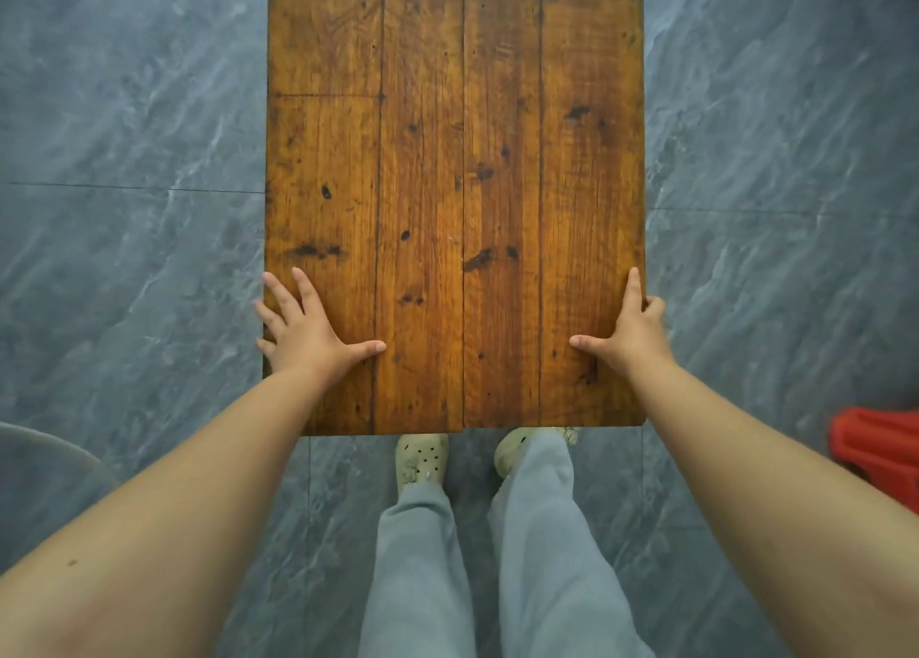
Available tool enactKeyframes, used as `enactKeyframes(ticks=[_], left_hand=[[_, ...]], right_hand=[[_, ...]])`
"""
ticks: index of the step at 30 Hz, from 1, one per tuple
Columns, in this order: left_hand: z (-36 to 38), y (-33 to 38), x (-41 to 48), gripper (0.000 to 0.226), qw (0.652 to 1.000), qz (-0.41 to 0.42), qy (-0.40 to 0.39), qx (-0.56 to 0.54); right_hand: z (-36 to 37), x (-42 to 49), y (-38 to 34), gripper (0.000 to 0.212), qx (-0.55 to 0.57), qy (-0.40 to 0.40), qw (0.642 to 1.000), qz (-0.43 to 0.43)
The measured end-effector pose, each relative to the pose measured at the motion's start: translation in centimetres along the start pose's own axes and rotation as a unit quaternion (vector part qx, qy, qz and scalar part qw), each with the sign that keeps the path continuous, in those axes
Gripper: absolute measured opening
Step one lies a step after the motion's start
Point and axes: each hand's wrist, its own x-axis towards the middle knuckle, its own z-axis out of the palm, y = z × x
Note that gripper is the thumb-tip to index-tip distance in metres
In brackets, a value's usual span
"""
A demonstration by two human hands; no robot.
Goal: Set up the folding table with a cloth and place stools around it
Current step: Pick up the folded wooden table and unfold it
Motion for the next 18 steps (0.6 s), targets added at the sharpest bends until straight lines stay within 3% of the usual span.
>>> enactKeyframes(ticks=[4, 18], left_hand=[[0.4, -0.4, -0.8, 0.14, 0.999, 0.02, 0.004, 0.032], [1.2, 0.2, -1.4, 0.138, 0.999, 0.017, 0.006, 0.047]], right_hand=[[1.9, -2.0, 2.6, 0.124, 0.03, 0.006, 0.999, 0.027], [1.2, -1.2, 3.8, 0.121, 0.026, 0.024, 0.999, -0.009]])
